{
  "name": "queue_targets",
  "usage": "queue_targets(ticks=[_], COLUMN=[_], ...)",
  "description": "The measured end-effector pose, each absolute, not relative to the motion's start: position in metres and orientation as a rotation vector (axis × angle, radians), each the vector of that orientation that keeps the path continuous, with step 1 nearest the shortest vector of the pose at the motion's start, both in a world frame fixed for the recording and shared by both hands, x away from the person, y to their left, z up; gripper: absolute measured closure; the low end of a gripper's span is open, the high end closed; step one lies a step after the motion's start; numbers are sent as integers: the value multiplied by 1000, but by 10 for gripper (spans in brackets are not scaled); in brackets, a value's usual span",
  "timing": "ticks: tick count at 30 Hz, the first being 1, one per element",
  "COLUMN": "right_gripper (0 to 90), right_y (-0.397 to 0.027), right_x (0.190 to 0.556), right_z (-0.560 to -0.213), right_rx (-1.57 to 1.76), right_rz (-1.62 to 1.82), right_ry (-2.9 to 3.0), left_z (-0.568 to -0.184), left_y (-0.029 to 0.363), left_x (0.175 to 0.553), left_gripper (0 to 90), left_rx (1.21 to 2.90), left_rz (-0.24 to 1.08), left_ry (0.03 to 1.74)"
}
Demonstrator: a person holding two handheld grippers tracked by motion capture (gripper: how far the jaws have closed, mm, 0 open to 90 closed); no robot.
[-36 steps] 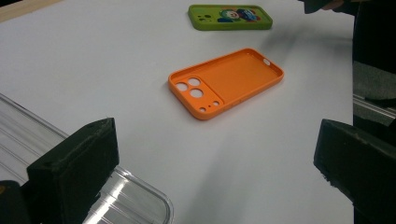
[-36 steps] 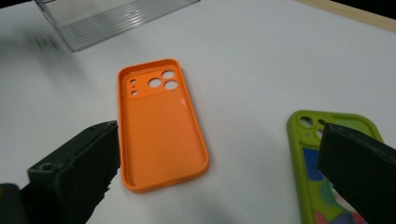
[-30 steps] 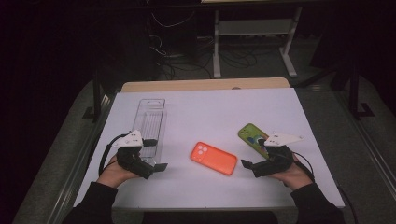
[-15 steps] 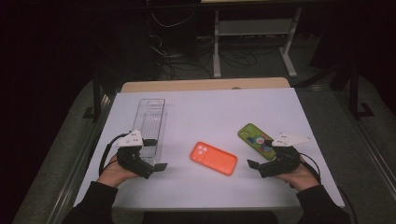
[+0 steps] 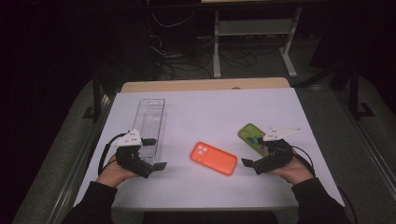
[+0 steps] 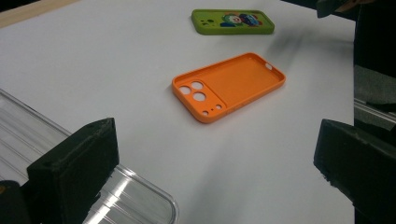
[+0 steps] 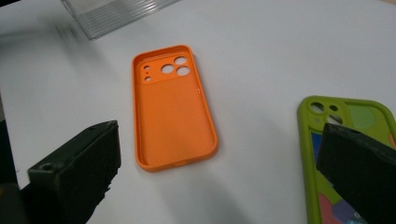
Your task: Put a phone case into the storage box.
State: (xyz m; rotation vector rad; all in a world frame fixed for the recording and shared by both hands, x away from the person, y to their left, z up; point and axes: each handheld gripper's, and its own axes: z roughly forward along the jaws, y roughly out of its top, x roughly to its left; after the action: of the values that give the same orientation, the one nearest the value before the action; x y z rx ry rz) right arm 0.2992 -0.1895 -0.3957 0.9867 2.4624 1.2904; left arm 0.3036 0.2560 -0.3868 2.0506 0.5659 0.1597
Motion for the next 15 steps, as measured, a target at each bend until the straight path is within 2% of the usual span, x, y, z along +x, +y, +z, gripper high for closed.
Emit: queue_targets(ticks=[15], right_gripper=[0], right_y=[-152], right_x=[329], right_z=[-384], right_rx=[892], right_rz=[1281], right_ry=[2549], left_z=[-386], left_y=[256], left_x=[303], left_gripper=[0], left_rx=[2044], left_rz=[158], left_ry=[569])
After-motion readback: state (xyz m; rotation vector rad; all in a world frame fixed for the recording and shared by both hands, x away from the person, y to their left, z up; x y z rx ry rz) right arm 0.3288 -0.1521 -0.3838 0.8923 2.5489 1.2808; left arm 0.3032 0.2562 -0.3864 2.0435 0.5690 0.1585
